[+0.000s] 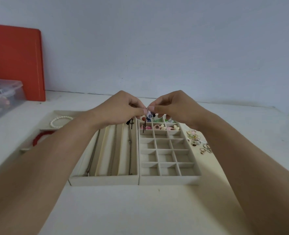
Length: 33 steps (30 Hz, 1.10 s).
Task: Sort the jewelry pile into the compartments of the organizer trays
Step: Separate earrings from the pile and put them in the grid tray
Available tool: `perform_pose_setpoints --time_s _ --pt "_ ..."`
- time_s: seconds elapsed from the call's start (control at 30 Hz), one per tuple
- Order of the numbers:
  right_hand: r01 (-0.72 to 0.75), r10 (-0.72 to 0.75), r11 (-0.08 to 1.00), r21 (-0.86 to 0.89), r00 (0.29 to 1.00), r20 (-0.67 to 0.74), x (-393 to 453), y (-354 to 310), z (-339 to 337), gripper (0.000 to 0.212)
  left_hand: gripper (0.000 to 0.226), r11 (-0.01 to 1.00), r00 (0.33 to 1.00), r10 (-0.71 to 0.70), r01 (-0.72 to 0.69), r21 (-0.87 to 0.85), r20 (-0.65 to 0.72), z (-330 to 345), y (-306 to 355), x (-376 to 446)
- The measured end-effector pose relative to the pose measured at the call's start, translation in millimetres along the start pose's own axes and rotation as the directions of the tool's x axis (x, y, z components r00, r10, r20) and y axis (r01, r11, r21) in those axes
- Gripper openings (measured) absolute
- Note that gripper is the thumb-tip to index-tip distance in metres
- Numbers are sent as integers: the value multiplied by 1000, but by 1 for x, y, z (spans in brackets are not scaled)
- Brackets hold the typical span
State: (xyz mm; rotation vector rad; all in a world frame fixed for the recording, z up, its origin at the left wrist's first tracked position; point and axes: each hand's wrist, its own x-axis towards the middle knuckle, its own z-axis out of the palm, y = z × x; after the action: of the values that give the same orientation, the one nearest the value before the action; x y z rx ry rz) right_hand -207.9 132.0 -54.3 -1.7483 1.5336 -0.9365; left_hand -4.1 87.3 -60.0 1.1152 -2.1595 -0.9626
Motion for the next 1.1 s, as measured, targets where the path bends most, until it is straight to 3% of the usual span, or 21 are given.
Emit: perform_pose_setpoints --time_s 0.13,0.27,0.43,0.7,1.1 --pt "-16 16 1000 14 1000 25 -4 5 6 13 12 999 999 -27 26 24 29 0 0 -1" --pt "-55 56 998 -22 998 12 -6 8 12 17 7 999 997 -34 35 16 -69 -1 -1 0" --pt "-52 57 983 -173 998 23 -5 8 15 12 5 1000 984 -20 17 -16 -174 -2 1 1" --pt "-55 81 955 -293 994 76 -7 10 22 15 6 999 980 -36 29 -39 -198 -2 4 -2" --pt "45 -45 962 -269 999 7 -5 12 18 5 6 999 981 -33 25 -40 -190 1 1 -1"
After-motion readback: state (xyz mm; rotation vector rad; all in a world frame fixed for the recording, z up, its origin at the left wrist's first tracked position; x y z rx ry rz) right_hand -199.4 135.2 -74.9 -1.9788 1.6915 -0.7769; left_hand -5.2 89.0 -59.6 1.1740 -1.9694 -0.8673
